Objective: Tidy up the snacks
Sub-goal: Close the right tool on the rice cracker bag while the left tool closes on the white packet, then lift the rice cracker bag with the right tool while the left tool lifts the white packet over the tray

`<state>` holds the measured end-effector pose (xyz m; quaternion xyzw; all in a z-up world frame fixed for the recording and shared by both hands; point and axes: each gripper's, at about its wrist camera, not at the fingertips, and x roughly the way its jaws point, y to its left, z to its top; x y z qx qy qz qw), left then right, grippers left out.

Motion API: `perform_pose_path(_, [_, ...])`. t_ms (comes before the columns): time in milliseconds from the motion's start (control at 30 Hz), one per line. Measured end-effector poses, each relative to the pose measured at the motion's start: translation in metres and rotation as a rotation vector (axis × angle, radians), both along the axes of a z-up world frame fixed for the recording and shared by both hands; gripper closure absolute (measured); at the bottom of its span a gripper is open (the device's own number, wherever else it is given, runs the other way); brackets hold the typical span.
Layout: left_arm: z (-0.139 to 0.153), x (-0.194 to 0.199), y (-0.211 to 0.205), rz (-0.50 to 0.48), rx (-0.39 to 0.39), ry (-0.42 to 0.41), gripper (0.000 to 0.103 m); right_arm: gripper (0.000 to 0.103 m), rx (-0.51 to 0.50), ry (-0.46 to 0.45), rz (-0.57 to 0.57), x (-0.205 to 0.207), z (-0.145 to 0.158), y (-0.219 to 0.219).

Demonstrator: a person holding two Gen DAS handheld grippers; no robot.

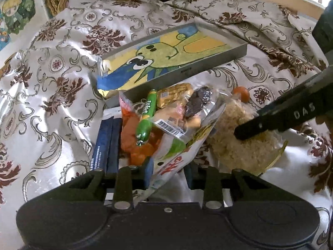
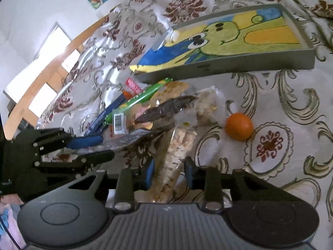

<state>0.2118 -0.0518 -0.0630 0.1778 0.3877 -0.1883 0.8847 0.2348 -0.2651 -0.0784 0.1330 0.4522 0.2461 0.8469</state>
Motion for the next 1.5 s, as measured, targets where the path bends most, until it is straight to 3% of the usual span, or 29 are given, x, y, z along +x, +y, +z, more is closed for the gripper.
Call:
perform_pose_path(167, [-0.01, 0.0, -0.005, -0.032, 0.045, 0.04, 0.072, 0.064, -0.004, 0.023, 0.013, 0.0, -0.006, 0.004])
perform_pose_path(500, [-0.003, -0.009, -0.005, -0.045, 0.006, -0.002, 0.077, 0.075, -0.021, -0.019, 0.015, -0.012, 0.006, 0.005])
perform_pose_path(800, [0.012, -0.029, -0.005, -0.07, -0.111, -0.054, 0.082, 0.084, -0.003, -0.061, -0.043, -0.026, 0.023, -0.016])
perform_pose_path(967, [0.023, -0.033, 0.006, -0.033, -0.264, -0.059, 0.093, 0.084, -0.037, -0.106, -0.089, -0.027, 0.031, -0.026])
perform_pose_path(1300, [0.031, -0.034, 0.017, -0.019, -0.434, -0.073, 0.093, 0.084, 0.021, -0.209, -0.136, -0.032, 0.052, -0.044])
perform_pose_path(1500, [0.039, -0.033, 0.022, -0.008, -0.521, -0.135, 0.093, 0.084, 0.073, -0.306, -0.205, -0.035, 0.063, -0.056])
